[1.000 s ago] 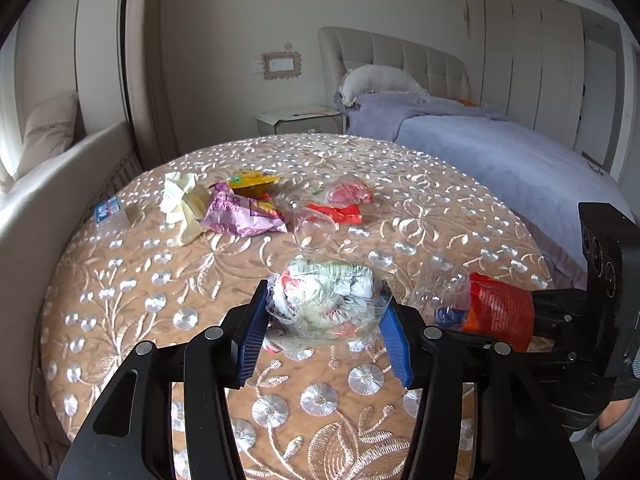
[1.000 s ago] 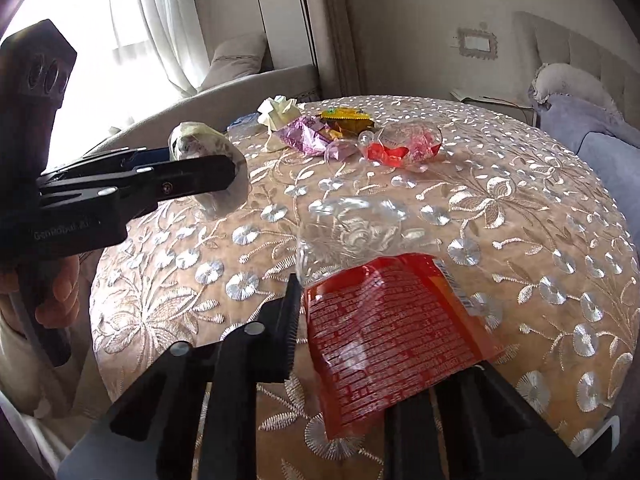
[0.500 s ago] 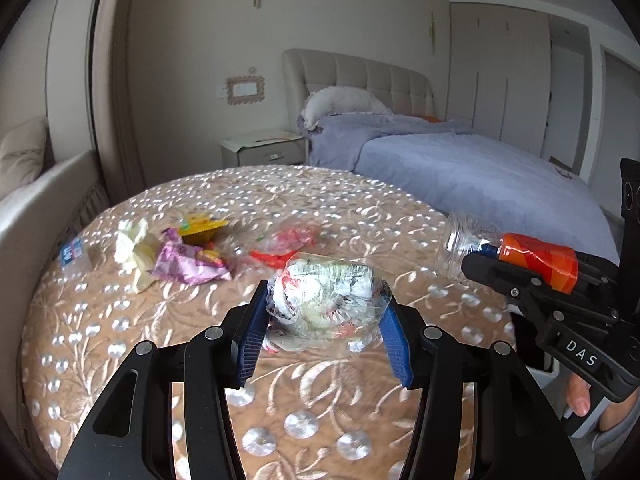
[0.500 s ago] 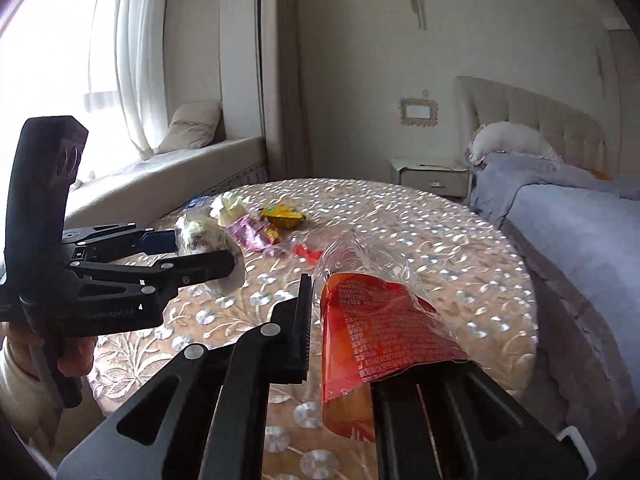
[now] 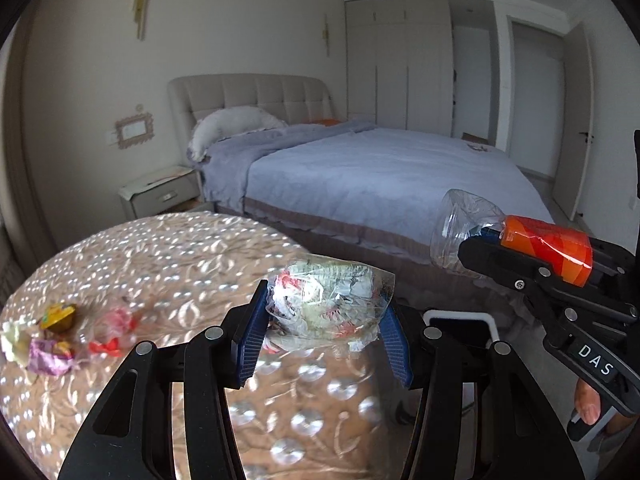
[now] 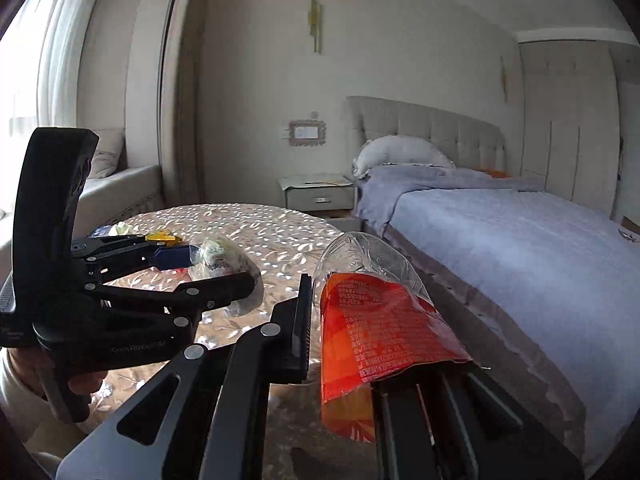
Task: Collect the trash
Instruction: 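Carry both items to the white bin and open the left tool over it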
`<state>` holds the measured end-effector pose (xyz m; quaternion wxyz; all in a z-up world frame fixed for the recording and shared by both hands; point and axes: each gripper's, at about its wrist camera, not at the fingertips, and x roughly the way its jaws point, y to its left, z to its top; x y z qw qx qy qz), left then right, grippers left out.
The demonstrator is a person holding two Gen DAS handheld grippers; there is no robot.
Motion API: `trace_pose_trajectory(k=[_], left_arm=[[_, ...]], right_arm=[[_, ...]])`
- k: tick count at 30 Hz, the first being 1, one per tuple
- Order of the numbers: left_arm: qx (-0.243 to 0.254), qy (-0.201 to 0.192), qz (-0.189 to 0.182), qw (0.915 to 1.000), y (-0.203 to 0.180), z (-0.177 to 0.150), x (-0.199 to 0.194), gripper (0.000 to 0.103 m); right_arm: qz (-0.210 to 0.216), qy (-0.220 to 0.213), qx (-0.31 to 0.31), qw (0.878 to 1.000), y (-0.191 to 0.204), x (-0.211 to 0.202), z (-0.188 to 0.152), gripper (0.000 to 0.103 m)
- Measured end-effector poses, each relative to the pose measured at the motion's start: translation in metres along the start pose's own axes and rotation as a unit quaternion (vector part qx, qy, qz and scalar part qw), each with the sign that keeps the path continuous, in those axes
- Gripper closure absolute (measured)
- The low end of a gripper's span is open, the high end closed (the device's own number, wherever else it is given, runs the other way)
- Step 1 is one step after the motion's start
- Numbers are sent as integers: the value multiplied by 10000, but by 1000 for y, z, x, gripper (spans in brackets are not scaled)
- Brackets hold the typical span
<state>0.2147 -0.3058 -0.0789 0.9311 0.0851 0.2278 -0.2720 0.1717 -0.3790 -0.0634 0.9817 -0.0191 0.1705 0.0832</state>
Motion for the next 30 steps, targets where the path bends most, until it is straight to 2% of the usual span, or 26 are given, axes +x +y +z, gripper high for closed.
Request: trace_pose_trajectory(k=[4,9,18,23,30], left_arm=[[290,61,-337,9990,-38,-1,27,52],[333,190,-735,9966,-72,-4,58,52],[576,480,-1099,9911,-131,-22,120,51],[678,689,-1441,9848,-159,-32,156,51],[895,1127,-1643,9759,-189,-49,212,51]], right_arm=[[-319,-7,110,9994,-23,-8,-10,94],[-726,48,228,9971,-50,-11,-28,94],[-1105,261,683,9912,-97,-4,-67,94],[-1315,346,942,9862,-125,-2,-91,94],[-1596,531,1198,9784,-160,5,-120,94]])
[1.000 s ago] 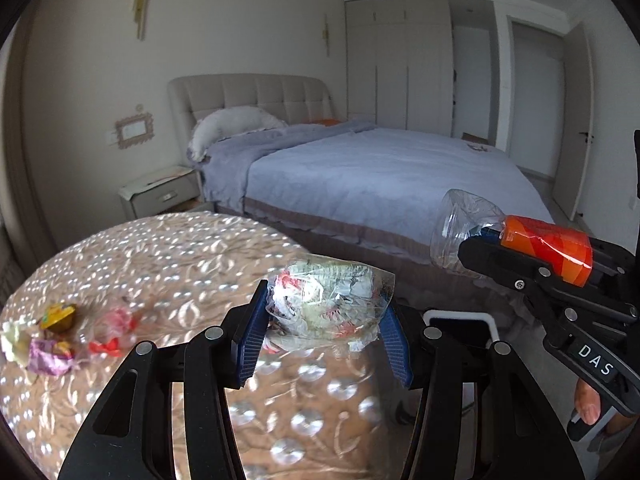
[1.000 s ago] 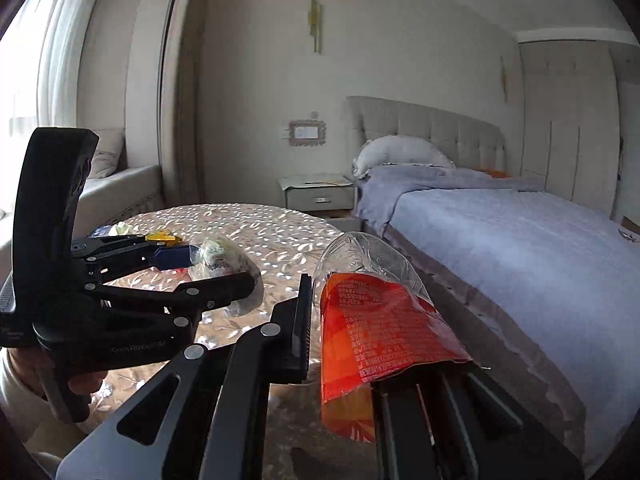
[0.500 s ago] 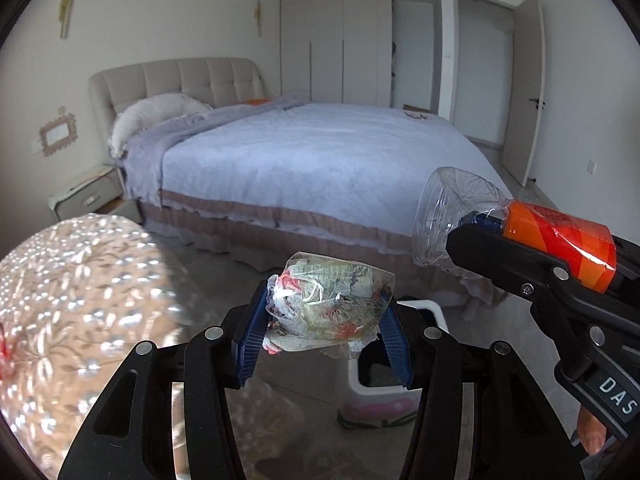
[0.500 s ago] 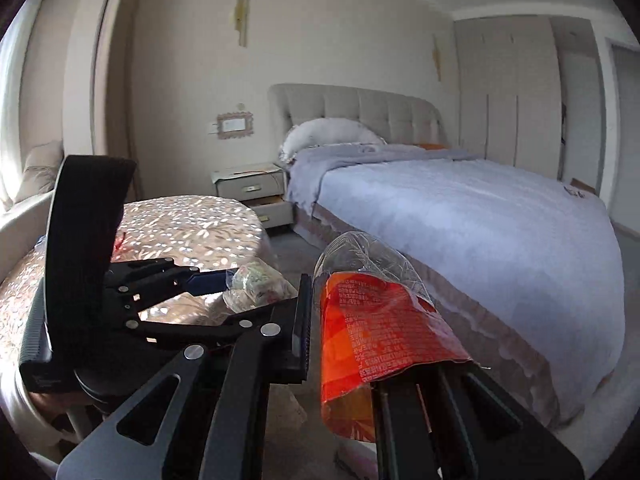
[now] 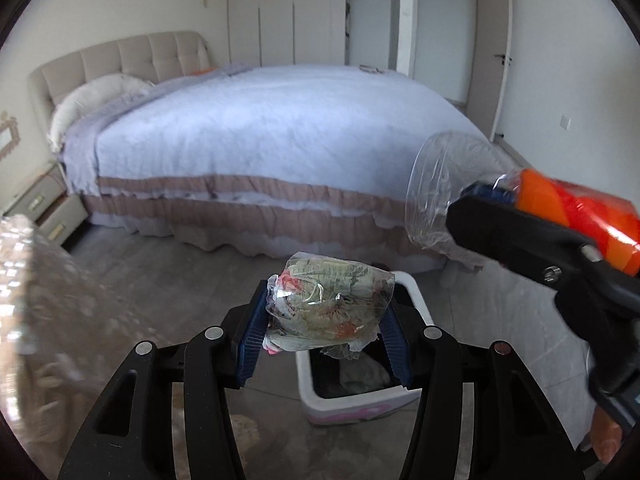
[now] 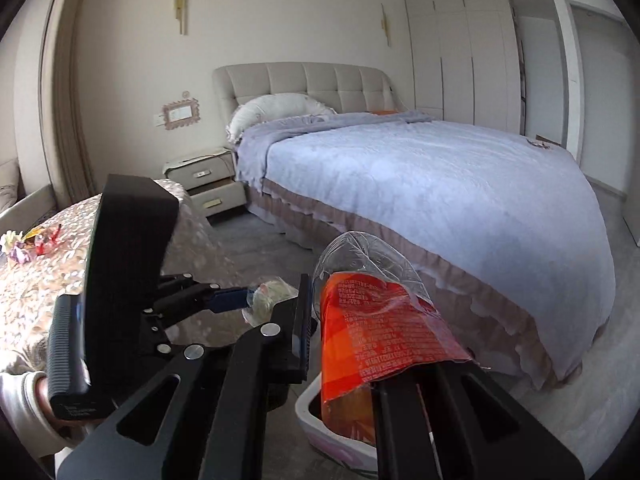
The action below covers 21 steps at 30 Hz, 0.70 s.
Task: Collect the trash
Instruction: 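Carry both items to the white bin and open the left tool over it, then open the right tool over the bin to drop the red packet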
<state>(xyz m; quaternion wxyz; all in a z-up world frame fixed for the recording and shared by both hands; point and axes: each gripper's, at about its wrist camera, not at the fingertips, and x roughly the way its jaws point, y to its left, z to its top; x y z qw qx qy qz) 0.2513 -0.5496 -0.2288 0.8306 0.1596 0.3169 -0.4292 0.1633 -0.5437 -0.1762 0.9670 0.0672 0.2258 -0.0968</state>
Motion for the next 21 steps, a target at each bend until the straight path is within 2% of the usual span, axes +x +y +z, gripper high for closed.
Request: trace_pose_trajectory(k=[9,11,12,13,16,21], left_arm=[[5,585,-309,9978,-7,-9,61,49],[7,678,-443,9967,-9,-9,73,36],[63,690,-455,9966,-11,-9,79,12],[154,684,-431,9966,-15,-10,82,5],[444,819,-397,9949,-26,-13,92,5],[465,663,-124,9966,-20,-12,85,5]], right_arm=[[-217,336,259,9989,-30,30,-25,94],[-267,420,336,9982,-35,36,-30,94],[-301,451,362,9979,-38,38,-32,94],[-316,486,385,9976,-41,41,-33,94],[-322,585,498,9965,-47,46,-37,94],[-322,669,564,9956,-53,51,-41,94]])
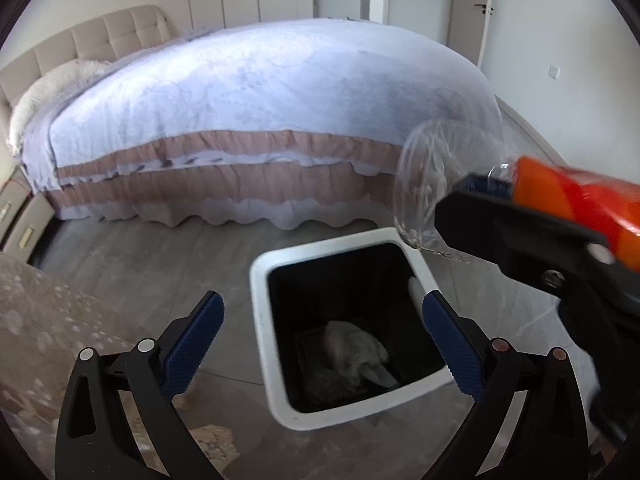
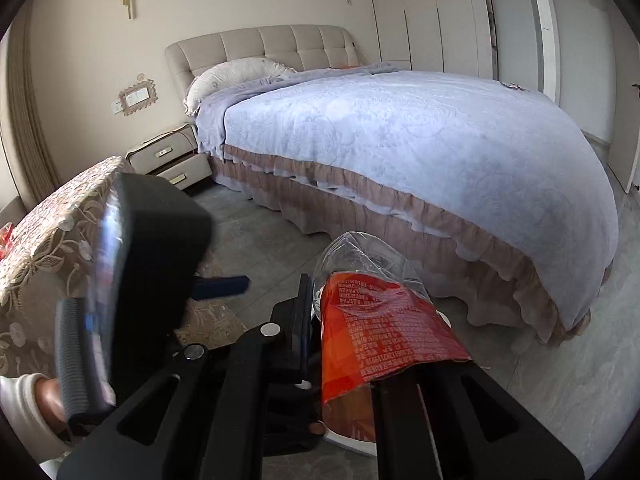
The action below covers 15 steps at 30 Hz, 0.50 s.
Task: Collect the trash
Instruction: 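Open the right tool over the bin to drop the red packet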
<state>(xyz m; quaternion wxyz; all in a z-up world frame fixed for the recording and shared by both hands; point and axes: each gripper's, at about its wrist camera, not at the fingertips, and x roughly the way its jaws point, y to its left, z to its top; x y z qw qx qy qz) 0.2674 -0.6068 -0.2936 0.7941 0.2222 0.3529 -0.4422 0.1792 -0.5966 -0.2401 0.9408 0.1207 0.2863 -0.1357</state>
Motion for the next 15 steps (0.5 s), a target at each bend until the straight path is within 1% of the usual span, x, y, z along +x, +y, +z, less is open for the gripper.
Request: trace_pose_trajectory(k=[2,4,8,9,12,13,15], left_arm=[[-31,-82,272,9996,6,0,-7,5],[-181,-197,587,9979,18,1,-15,5],[-487,-314,1003,9933,43,2,-29,5],[-559,-329,1071,9921,49,3,-32,5],[-788,-372,1087,9902,59,3,-38,5],[-807,-382,1070,9902,60,3,-40,5],[-805,-392,1106,9898,61,3,-40,5]], right_arm=[[34,18,-12,10000,0,2,0,94],[48,25,-43,10000,1,5,0,94],[85,116,-52,9999,2,16,-4,94],[86,193,-55,9998,2,23,-6,94],[104,458,-52,9989,0,42,-12,94],[126,630,-39,9979,0,52,-15,94],[31,872,-104,9961,2,67,-20,93]])
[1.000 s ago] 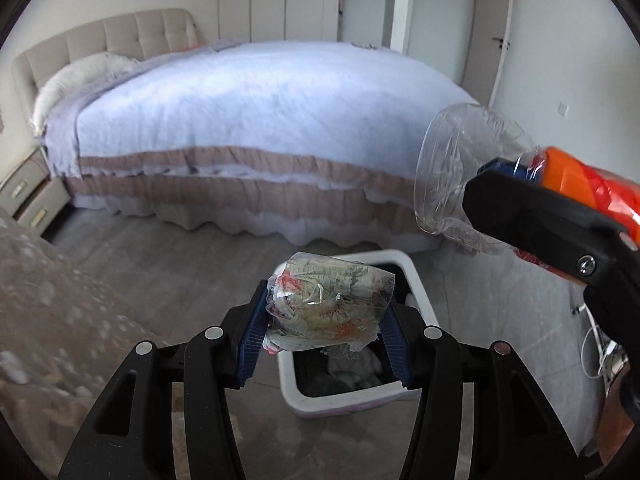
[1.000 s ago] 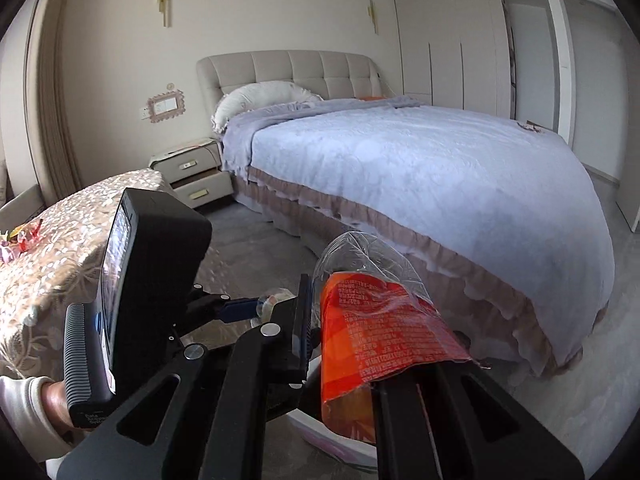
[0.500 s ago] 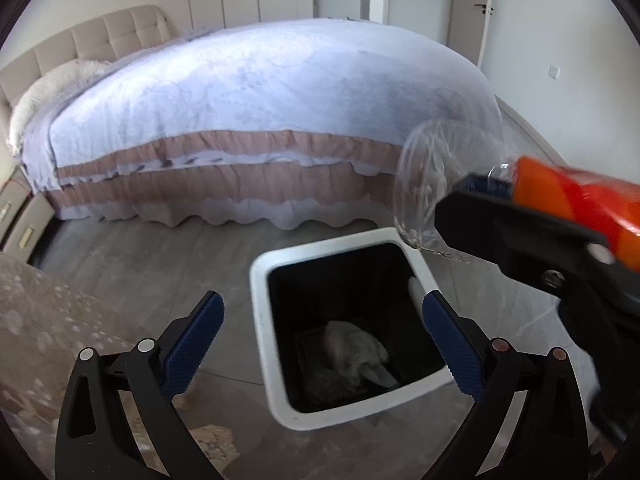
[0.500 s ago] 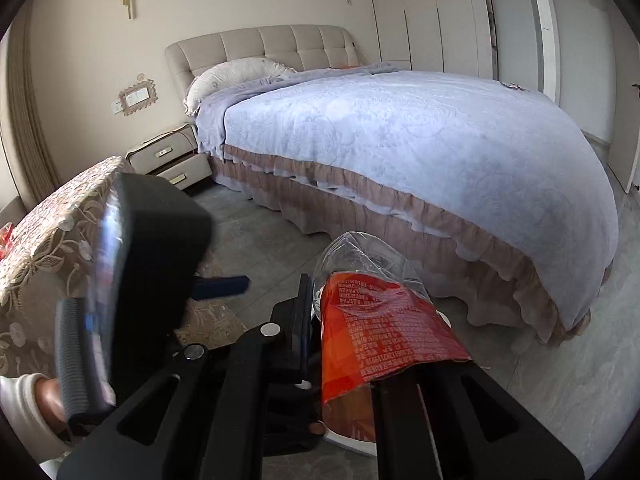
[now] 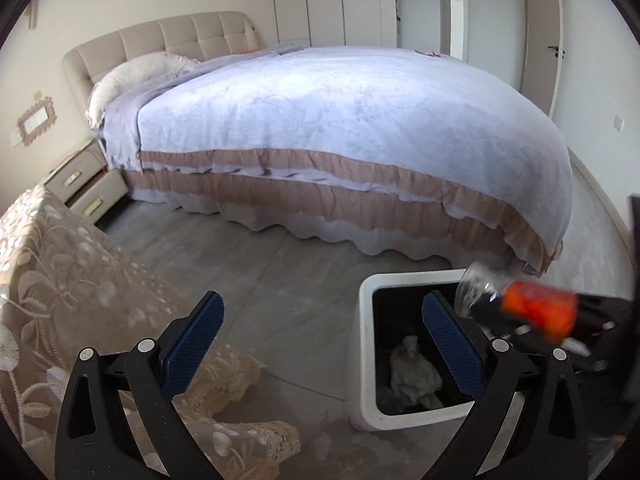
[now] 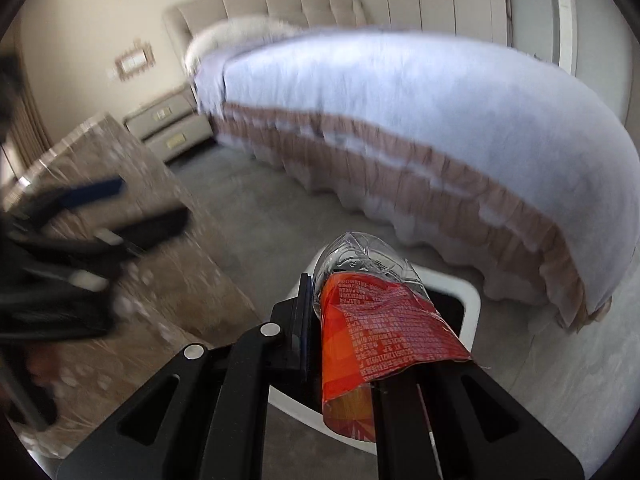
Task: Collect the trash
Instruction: 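Open the right tool over the bin to drop the red packet, then bring both open tools back to the table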
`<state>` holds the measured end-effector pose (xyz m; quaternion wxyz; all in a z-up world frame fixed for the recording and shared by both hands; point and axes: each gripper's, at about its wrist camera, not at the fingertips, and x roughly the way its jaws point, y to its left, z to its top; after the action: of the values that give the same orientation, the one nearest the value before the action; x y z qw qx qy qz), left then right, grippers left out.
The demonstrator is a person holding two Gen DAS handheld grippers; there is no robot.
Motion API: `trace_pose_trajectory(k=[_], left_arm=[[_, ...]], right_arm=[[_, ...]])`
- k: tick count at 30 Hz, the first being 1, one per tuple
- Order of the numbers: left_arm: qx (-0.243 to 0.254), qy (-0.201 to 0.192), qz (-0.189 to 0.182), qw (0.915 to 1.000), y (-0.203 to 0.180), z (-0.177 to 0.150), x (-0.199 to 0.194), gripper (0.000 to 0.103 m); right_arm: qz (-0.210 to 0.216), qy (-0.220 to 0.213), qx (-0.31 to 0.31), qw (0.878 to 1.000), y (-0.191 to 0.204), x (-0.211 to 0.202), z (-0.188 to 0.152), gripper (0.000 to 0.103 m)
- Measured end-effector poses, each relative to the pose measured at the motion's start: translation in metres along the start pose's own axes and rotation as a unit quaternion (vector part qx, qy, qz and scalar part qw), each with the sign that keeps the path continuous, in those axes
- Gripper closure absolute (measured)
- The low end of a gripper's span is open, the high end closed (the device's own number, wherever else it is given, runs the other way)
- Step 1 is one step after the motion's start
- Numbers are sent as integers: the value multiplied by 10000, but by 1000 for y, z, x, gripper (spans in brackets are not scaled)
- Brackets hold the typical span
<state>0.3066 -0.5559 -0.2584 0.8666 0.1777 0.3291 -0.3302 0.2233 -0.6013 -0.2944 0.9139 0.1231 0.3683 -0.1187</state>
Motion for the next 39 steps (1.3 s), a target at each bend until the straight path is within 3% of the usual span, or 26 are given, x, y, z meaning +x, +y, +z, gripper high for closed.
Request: trace_pose_trajectory(k=[1,2,3,4,7,13,17,29,39], left_arm=[[-2,3,-20,10000,1,0,0,5],[-12,2,-38,10000,2,-1,0,5],[-21,-10,-34,10000,3,-1,-1,5],[-32,-21,-19,10000,4,-1,-1,5],[-71,4,-48,10000,7,-2,0,5],[-143,-8,-50,9999,9,-2,-5,5],[-181,-74,-55,9998,10,1,-13,5],[-409,-460,48,9981,21,6,-72,5],[-742,-891,482,9921,58,8,-163,5]], right_arm=[[-46,159,-63,9998,2,9,-2,91],[-102,352,-117,9993,3,17,-4,76],[-197,522,-182,9983,6,24,-6,21],[-336,760,-305,9961,9,33,-9,2],[-622,978,-640,9912,15,41,-18,5],[-313,1157,-191,9926,0,36,-25,5],[-316,1044,-26,9940,-5,26,-19,5],[-173,-42,-163,9997,24,-55,11,5],[113,-1100,-720,9913,85,-135,40,5]])
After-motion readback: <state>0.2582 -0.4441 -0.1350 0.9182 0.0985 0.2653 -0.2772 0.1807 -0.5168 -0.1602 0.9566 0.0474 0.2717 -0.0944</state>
